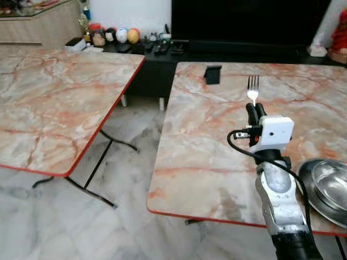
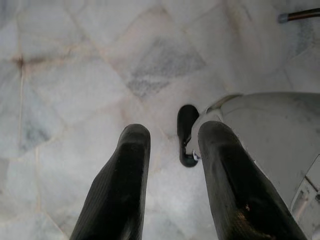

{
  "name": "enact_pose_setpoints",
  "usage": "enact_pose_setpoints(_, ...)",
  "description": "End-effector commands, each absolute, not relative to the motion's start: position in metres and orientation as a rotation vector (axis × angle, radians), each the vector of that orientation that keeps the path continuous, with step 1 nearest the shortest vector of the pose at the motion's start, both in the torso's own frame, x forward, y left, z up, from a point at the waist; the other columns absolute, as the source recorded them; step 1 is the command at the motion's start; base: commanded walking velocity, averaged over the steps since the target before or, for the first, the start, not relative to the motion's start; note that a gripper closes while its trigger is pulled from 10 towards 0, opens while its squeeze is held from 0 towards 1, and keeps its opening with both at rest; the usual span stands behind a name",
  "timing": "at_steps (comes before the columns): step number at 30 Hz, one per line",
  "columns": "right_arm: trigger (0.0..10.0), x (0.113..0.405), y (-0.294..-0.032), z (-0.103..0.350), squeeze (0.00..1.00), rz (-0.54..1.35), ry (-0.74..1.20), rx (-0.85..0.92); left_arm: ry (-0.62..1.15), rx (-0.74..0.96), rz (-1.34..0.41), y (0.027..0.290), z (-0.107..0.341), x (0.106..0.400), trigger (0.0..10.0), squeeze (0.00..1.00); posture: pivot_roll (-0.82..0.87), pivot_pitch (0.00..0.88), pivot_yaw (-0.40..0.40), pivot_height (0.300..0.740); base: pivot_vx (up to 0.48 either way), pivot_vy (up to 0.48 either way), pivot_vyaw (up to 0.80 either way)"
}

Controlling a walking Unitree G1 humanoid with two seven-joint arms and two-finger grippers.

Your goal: Setting the table

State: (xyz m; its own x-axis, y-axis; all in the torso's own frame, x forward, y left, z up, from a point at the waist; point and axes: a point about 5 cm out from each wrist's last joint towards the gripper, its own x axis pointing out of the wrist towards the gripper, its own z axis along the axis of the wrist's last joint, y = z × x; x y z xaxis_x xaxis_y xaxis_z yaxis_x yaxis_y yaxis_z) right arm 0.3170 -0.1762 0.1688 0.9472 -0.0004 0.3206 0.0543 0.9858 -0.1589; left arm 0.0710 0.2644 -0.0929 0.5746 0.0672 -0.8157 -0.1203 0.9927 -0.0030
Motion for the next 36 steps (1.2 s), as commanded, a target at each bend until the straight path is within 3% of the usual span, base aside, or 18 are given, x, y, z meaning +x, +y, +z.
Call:
enact_pose_setpoints(1,10.0,0.3182,-0.1780,0.1701,0.00,-0.034,-0.324,-0.170,0.965,-0.063,0.106,0.2648,-0.0934,0.0692,10.0,0.00,-0.08,0.000,0.032,0.740,0.000,0.000,0.00)
enact_pose_setpoints(36,10.0,0.3195,-0.1771,0.1699,0.00,-0.036,-0.312,-0.174,0.968,-0.045,0.088,0.2648,-0.0932,0.0683,10.0,0.00,-0.09,0.000,0.035,0.740,0.000,-0.007,-0.06)
